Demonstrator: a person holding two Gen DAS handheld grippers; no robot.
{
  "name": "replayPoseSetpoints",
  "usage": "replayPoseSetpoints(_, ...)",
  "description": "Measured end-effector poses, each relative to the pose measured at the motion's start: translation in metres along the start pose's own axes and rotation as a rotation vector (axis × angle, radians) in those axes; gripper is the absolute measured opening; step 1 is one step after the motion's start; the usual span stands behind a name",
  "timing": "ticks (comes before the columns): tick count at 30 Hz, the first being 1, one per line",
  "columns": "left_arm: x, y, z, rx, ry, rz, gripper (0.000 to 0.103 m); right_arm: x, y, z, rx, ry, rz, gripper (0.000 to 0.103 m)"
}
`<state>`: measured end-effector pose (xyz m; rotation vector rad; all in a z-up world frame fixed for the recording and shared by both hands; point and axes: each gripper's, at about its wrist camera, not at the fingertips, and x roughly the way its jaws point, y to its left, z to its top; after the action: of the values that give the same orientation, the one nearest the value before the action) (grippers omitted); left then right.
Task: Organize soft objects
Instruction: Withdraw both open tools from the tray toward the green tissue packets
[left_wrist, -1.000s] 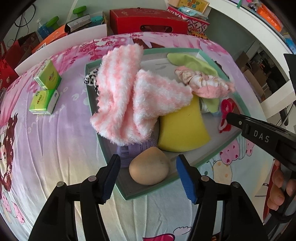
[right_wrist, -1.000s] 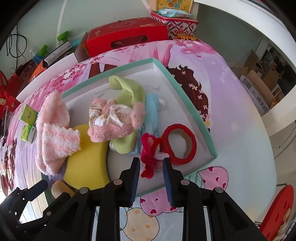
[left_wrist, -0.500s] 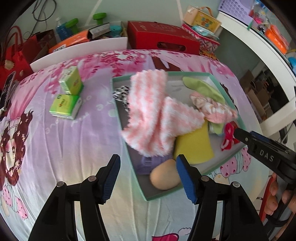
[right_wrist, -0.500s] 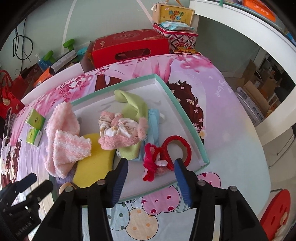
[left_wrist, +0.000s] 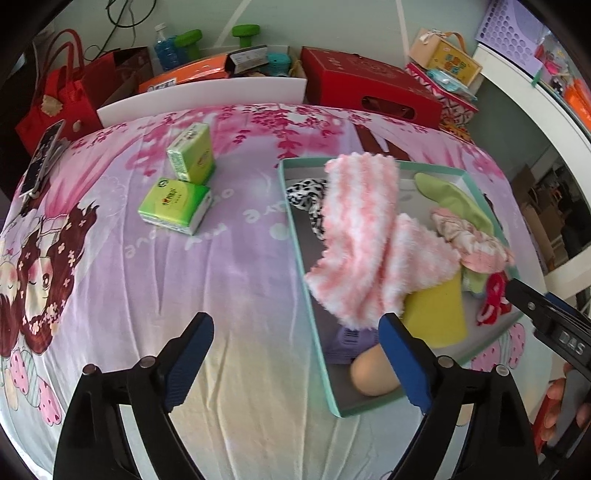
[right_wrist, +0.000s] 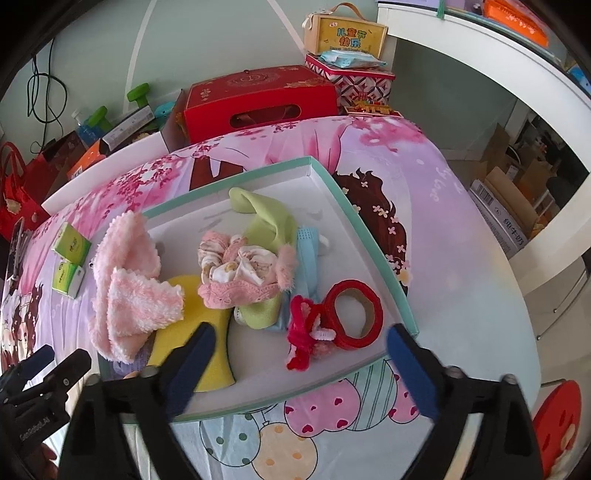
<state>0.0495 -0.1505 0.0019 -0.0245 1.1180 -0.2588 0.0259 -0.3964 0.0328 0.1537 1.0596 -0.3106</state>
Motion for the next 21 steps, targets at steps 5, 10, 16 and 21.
replayPoseSetpoints(5, 0.003, 0.006, 0.0, -0.024, -0.002, 0.017, 0.099, 0.0, 0.001, 0.0, 0.003, -0.01, 0.004, 0.103)
replayPoseSetpoints(10, 0.003, 0.01, 0.0, -0.032, -0.006, 0.036, 0.099, 0.0, 0.0, 0.0, 0.01, -0.009, 0.001, 0.103)
replayPoseSetpoints(16, 0.004, 0.011, 0.001, -0.03, -0.005, 0.038, 0.099, -0.002, 0.004, 0.0, 0.002, -0.011, 0.003, 0.103)
replayPoseSetpoints(21, 0.002, 0.013, 0.001, -0.028, -0.009, 0.028, 0.099, -0.008, 0.019, 0.002, -0.026, -0.029, 0.021, 0.103)
